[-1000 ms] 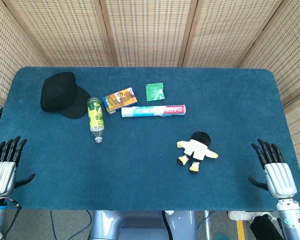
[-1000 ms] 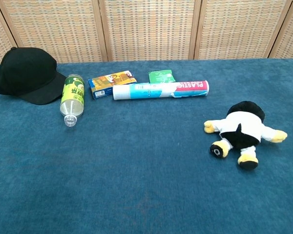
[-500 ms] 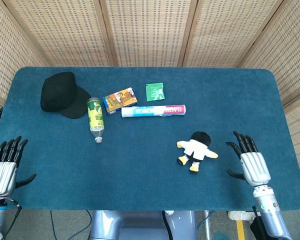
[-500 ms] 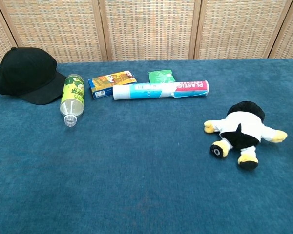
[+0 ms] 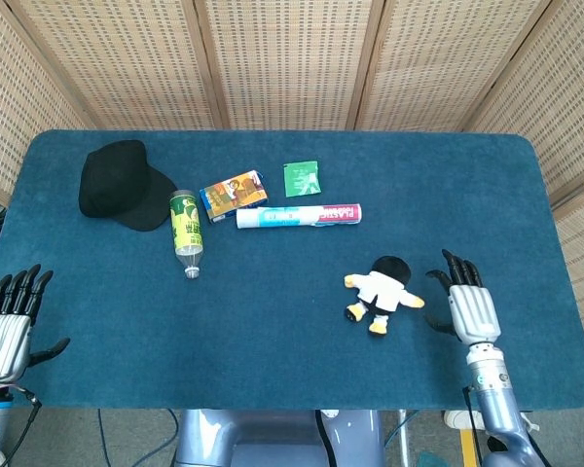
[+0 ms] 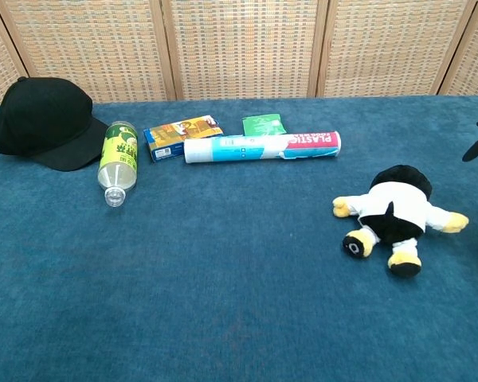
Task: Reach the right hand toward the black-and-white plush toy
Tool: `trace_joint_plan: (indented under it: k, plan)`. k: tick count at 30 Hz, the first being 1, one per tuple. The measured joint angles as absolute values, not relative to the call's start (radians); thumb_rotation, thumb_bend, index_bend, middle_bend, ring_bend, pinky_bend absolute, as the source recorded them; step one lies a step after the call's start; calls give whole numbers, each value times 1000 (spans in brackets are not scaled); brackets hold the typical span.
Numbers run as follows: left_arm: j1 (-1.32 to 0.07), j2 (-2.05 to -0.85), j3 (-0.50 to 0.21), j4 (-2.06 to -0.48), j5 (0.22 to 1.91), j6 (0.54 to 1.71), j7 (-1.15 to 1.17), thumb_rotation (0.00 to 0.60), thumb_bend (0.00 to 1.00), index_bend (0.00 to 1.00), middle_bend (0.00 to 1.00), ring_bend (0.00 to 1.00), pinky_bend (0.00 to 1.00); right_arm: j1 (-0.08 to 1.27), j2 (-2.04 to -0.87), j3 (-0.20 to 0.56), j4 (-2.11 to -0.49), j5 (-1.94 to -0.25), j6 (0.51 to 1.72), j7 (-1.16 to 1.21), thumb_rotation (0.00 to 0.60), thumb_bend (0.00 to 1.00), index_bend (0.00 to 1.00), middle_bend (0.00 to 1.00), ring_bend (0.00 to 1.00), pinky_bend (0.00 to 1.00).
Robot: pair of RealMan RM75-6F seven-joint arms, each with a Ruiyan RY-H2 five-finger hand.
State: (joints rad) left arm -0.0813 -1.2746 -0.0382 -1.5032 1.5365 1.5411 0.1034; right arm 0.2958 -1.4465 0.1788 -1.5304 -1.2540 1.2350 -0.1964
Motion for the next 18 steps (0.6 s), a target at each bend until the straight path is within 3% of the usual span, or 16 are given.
trace_joint_plan:
  k: [18]
  plan:
    - [-78,-1274,-38,-1504,1544,1553,101,600,111,0,0,0,0,338,-1530,195,-1432,-1141,1173,-248,600,373,377,0,0,112]
